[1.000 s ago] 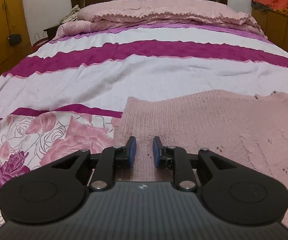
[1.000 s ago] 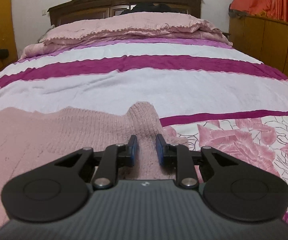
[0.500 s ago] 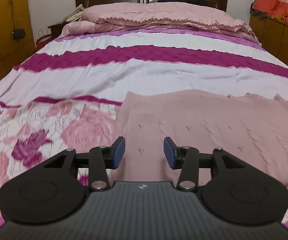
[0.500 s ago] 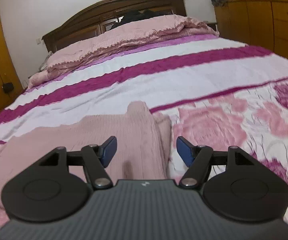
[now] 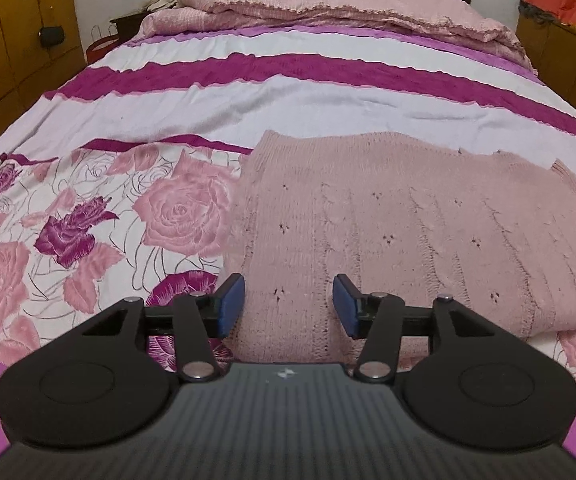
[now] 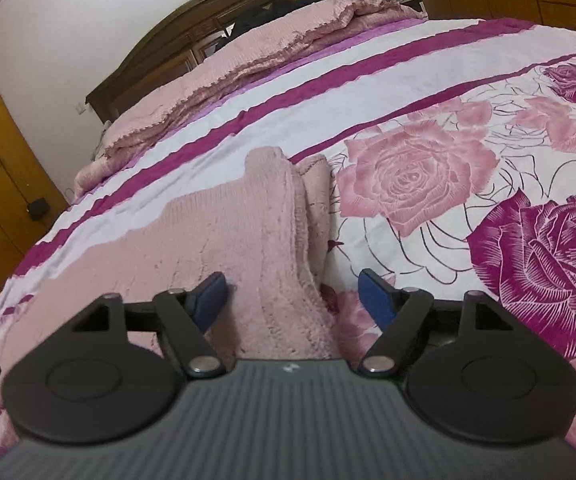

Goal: Fold small clothes

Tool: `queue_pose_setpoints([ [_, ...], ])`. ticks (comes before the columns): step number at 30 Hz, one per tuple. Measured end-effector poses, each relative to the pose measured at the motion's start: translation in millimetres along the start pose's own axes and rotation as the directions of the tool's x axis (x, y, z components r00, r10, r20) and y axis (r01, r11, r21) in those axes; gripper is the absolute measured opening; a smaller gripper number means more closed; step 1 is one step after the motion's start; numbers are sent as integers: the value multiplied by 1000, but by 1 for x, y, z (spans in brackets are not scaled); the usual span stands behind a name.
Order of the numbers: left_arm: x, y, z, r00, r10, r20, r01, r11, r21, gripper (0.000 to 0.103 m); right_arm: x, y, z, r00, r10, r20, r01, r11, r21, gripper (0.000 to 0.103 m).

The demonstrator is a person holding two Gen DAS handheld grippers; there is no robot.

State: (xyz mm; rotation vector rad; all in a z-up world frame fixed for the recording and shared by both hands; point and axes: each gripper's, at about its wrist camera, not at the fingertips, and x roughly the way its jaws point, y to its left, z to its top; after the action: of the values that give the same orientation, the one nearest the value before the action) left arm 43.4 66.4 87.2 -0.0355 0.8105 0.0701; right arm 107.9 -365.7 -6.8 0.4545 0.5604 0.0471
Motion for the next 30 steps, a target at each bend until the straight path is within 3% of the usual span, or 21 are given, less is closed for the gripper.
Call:
queue_pose_setpoints([
  [3, 2, 0, 1, 1000, -9, 2, 9, 1000, -8, 57, -2, -1, 1, 999, 54, -6, -54, 998, 33, 77],
  [6, 2, -2, 2, 1000, -2, -1, 2, 1000, -1, 57, -2, -5, -4, 985, 174, -5, -172, 975, 139, 77],
  [10, 0, -3, 3, 1000, -7, 5, 7, 1000, -17, 57, -3, -2, -10, 983, 180, 30, -183, 967, 177, 77],
  [15, 2, -8, 1, 1000, -3, -3, 3, 1000, -22, 57, -9, -14, -19, 959, 245, 141, -280, 891, 358, 77],
  [21, -1, -11, 3, 1000, 5, 10, -5, 1000, -17, 57, -7, 1, -25, 968, 197, 153, -235, 928, 290, 76],
  [25, -7, -8, 5, 1000, 24, 19, -23, 1000, -20, 57, -11, -6, -28, 958, 209, 194, -264, 907, 328, 76],
  [30, -16, 1, 5, 999, 28, 24, -27, 999, -35, 57, -7, -3, -27, 964, 188, 191, -242, 916, 321, 73],
])
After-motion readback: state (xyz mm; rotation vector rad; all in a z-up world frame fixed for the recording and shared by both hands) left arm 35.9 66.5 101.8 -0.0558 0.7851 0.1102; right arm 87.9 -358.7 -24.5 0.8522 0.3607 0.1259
